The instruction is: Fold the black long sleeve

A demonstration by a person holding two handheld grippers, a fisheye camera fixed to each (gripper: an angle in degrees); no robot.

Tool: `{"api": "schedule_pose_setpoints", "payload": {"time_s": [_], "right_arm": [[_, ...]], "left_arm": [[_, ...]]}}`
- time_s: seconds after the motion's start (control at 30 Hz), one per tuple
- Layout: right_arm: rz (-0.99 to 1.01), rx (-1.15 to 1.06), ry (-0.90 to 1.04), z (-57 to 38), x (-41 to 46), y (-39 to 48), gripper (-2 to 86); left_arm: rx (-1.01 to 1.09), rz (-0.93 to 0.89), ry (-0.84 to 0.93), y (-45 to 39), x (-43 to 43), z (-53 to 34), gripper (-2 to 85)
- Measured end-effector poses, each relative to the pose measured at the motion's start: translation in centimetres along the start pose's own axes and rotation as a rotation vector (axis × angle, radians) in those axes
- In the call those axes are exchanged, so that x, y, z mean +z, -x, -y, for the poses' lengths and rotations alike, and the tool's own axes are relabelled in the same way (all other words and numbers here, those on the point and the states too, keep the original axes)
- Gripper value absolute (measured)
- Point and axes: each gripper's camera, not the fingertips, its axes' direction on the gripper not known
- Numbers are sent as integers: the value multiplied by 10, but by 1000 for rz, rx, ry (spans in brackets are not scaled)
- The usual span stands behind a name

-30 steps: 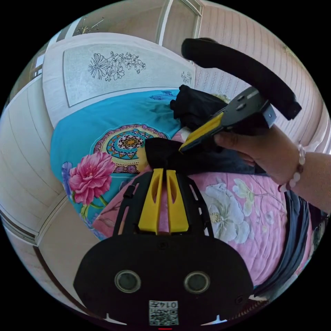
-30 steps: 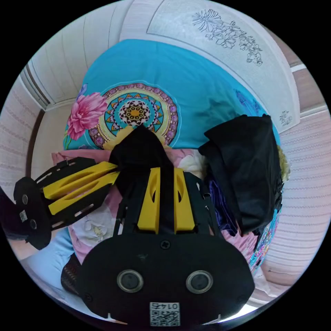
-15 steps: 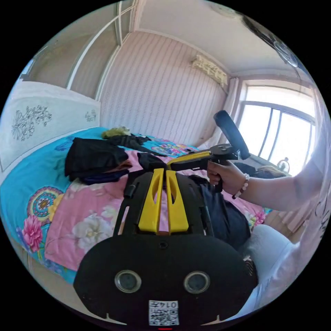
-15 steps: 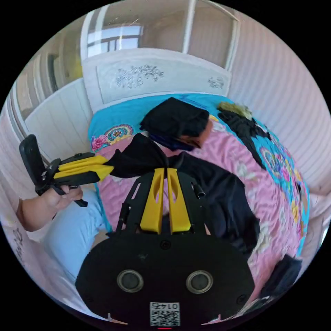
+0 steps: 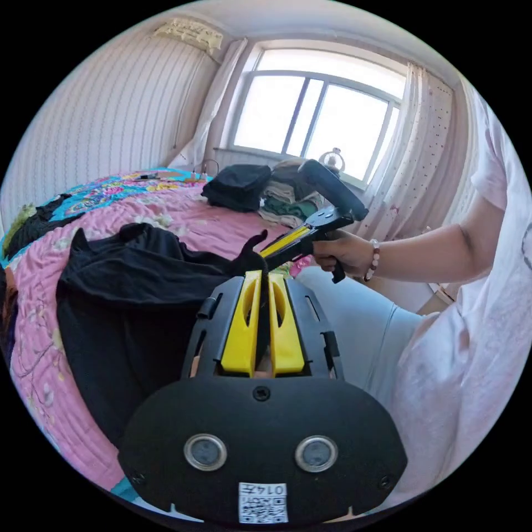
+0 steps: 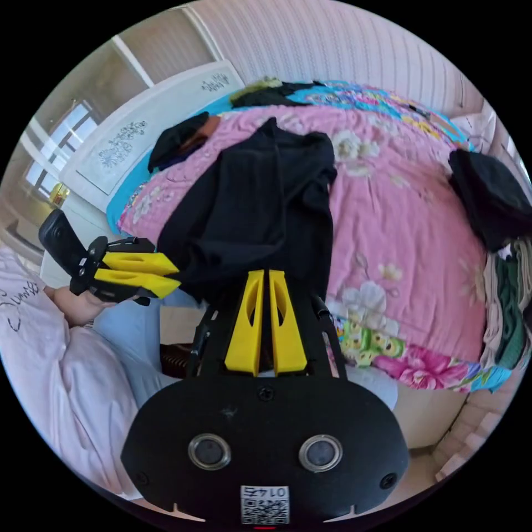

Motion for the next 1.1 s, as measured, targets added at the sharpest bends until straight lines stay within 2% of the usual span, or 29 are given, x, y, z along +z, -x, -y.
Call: {"api": "schedule_pose_setpoints", "payload": {"time_s": [0.13, 0.23, 0.43, 0.53, 0.63, 0.73, 0.83, 0.87, 0.9, 0.93, 1.0, 1.1], "right_arm": [[30, 30, 70, -5, -8, -36, 8], [-20, -9, 36, 15, -27, -60, 19], [-64, -130, -150, 137, -62, -109, 58], [-107, -151, -193, 218, -66, -127, 73], [-54, -175, -135, 293, -54, -141, 93], [-48, -165, -62, 347, -33, -154, 116], [-160, -144, 114, 375, 0, -181, 91], [-142, -129, 117, 377, -1, -199, 63], [-44, -70, 72, 376, -16, -221, 42], [21, -42, 40, 375, -25, -234, 35], [280, 64, -85, 367, -57, -284, 19], [463, 155, -151, 361, -78, -332, 9]], "left_arm": [[38, -82, 61, -1, 29, 3, 30], [1, -16, 58, 32, 28, 13, 18], [-187, 387, -8, 201, -2, 70, 14], [-270, 543, 13, 287, 8, 113, 77], [-381, 544, 49, 361, 40, 149, 106], [-452, 452, 117, 415, 89, 169, 108], [-512, 491, 269, 459, 137, 170, 87], [-544, 525, 337, 476, 148, 166, 71], [-554, 477, 337, 490, 151, 163, 57], [-584, 444, 316, 498, 148, 161, 49], [-713, 304, 215, 525, 134, 150, 25], [-757, 230, 153, 544, 123, 140, 9]]}}
